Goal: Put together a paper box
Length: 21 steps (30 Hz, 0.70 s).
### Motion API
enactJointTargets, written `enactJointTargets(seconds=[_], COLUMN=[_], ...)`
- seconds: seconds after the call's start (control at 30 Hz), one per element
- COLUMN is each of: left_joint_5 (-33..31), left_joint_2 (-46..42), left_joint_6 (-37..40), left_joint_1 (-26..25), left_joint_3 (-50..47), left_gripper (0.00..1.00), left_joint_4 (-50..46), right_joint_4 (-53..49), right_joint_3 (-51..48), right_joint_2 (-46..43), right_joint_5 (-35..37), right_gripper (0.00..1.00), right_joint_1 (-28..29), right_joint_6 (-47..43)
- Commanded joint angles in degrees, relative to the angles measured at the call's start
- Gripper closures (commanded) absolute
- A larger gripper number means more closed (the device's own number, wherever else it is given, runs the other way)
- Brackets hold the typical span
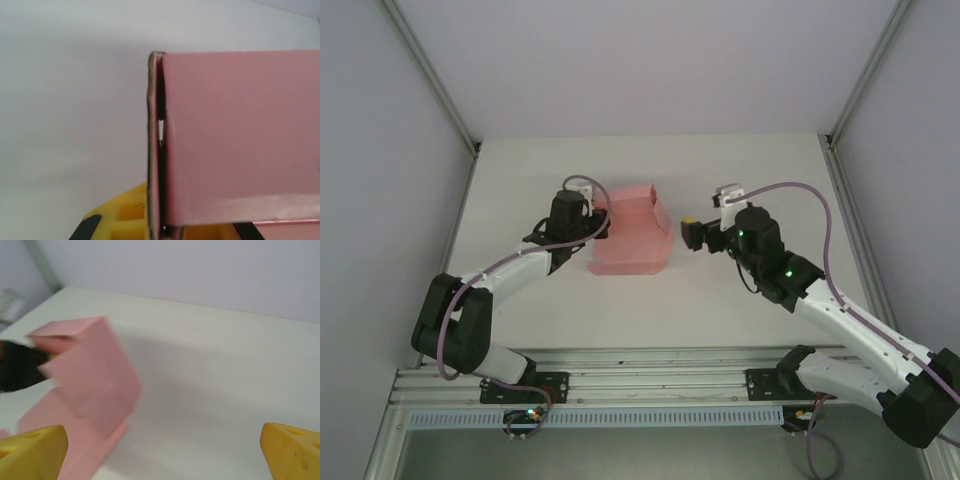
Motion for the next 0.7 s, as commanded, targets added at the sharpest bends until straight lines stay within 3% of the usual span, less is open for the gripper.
enactJointTargets(seconds=[0.0,0.1,0.43,0.67], left_joint_5=[2.4,4.2,5.2,4.8], left_joint_2=[0.5,1.2,1.8,1.7], left_joint_6=[1.3,1.0,1.5,2.1], left_joint_1=[0.3,0.3,-0.4,-0.5], left_joint_3=[1.5,1.4,2.7,2.7], left_gripper=[1.0,1.0,1.0,1.0], left_joint_4=[2.2,3.6,2.4,2.0], right_joint_4=[-0.6,0.3,-1.7,-6.7], right_joint_3=[-0.1,1.5,11.0,14.9], right_joint_2=[0.7,4.2,16.8,20.7], right_joint_5=[-2.7,-11.0,-12.9,-21.4], right_gripper=[0.0,0.03,0.34,0.34], right_joint_1=[-2.9,-3.3,-3.3,-3.4], right_joint_6=[-0.2,-8.8,-17.6,-18.7])
